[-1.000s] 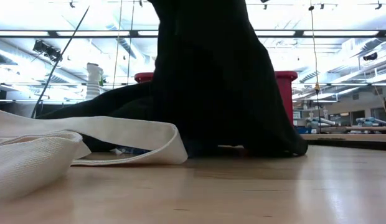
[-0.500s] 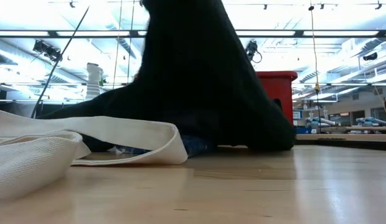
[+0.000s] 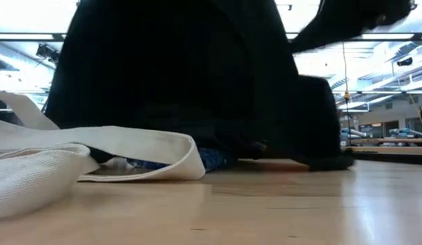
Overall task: Fold Laundry from Bin
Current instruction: Fold the black shirt
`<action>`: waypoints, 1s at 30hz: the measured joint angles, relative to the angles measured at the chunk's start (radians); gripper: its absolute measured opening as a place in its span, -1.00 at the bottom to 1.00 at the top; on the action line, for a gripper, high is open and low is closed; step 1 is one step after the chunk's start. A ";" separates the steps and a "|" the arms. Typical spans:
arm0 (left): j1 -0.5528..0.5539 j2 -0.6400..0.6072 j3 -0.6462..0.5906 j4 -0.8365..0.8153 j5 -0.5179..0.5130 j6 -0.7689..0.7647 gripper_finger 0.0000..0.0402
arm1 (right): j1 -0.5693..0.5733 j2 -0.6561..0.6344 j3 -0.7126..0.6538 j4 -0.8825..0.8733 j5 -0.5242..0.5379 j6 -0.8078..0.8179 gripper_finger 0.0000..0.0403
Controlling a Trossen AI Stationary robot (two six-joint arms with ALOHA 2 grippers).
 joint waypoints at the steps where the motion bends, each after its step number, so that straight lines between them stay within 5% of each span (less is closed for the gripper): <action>1: -0.007 -0.004 0.000 0.056 0.000 0.040 -0.85 | -0.010 0.001 -0.010 0.015 0.000 0.000 0.12; 7: -0.073 -0.007 0.000 0.418 0.009 0.376 -0.85 | -0.021 0.000 -0.024 0.249 0.017 -0.221 0.08; 14: -0.137 -0.006 0.000 0.720 0.211 0.713 -0.84 | 0.017 0.000 -0.025 0.555 0.019 -0.588 0.07; 25: -0.154 -0.001 0.000 0.956 0.438 0.773 -0.84 | 0.015 0.000 -0.025 0.659 -0.133 -0.481 0.07; 30: -0.152 0.004 0.000 0.970 0.410 0.880 -0.84 | 0.003 0.071 -0.025 0.733 -0.249 -0.523 0.05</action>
